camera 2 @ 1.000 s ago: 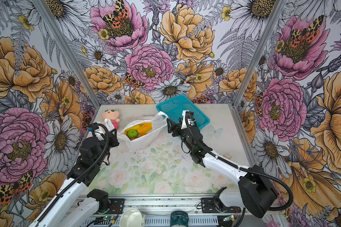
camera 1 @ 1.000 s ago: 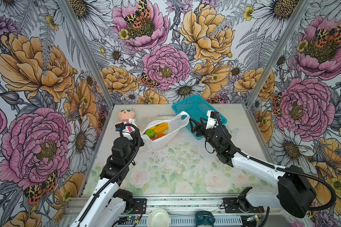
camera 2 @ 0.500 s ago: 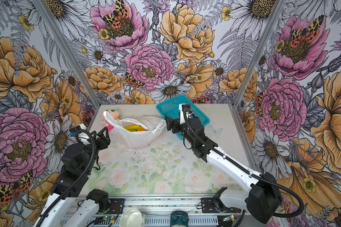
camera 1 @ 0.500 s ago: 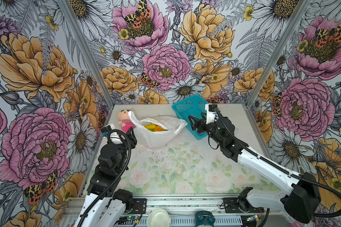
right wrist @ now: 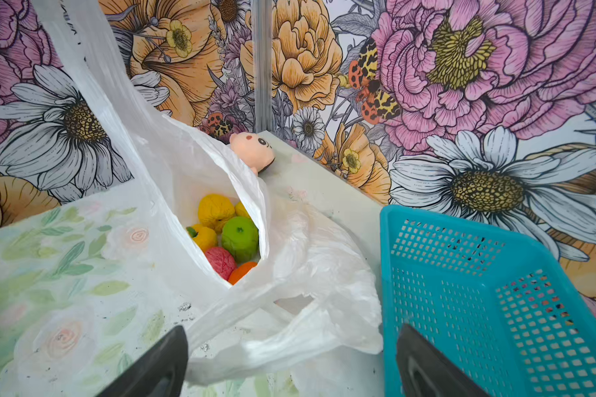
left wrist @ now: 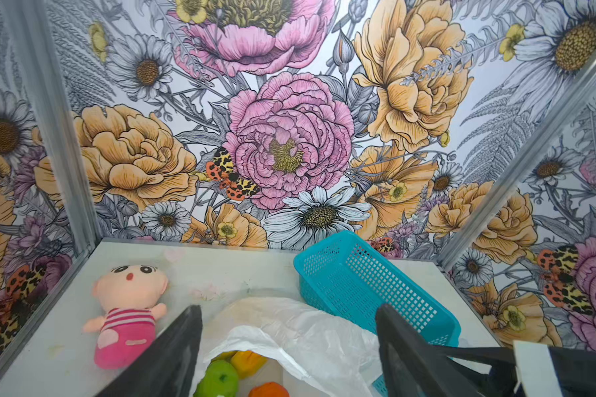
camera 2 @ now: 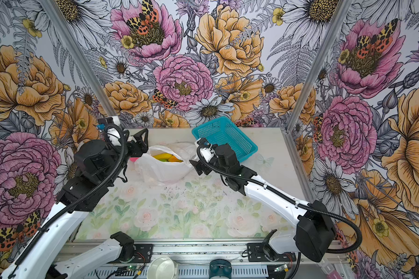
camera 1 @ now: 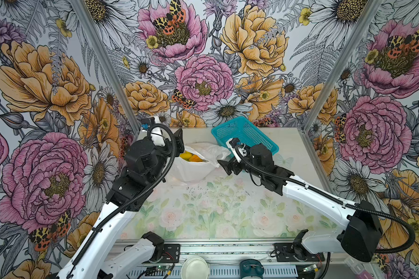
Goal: Untie the knot of the plastic bag and take out the fruit
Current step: Open the plastic bag at the center of the table.
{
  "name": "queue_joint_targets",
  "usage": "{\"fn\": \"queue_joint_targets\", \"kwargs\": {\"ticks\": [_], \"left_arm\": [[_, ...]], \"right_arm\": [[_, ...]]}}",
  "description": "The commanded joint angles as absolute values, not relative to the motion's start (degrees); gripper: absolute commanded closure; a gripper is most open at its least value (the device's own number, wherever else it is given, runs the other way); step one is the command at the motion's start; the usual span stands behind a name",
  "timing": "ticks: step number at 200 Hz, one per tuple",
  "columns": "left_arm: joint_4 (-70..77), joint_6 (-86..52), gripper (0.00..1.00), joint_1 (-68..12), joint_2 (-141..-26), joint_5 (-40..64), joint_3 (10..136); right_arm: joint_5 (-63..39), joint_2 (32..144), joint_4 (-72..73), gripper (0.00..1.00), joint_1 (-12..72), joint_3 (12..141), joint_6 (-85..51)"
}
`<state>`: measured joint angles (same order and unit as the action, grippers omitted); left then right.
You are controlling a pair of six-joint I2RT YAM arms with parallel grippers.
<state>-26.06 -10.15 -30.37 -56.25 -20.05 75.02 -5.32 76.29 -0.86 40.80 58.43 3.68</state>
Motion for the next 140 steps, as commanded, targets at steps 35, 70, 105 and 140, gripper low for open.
{"fn": "queue_joint_targets", "kwargs": {"ticks": [35,70,105,140], "left_arm": [[-30.2,-2.7,0.13,-32.1,-68.4,-18.4,82.5],[-33.6,0.3,0.12,-31.5,-75.7,-18.2,86.7],[-35.4,0.6,0.12,-28.9,-78.7,-16.3,87.4],[-36.3,0.0,0.11,-25.8,-79.0,-14.2,86.0]], "right_arm": [[-3.2,70.7,-0.5,0.05,40.6,52.6,13.0],[-2.2,73.9,-0.4,0.05,40.6,55.4,12.7],[-0.7,81.0,-0.5,0.06,41.3,62.4,12.6],[0.4,86.2,0.6,0.11,41.3,69.6,9.3]]}}
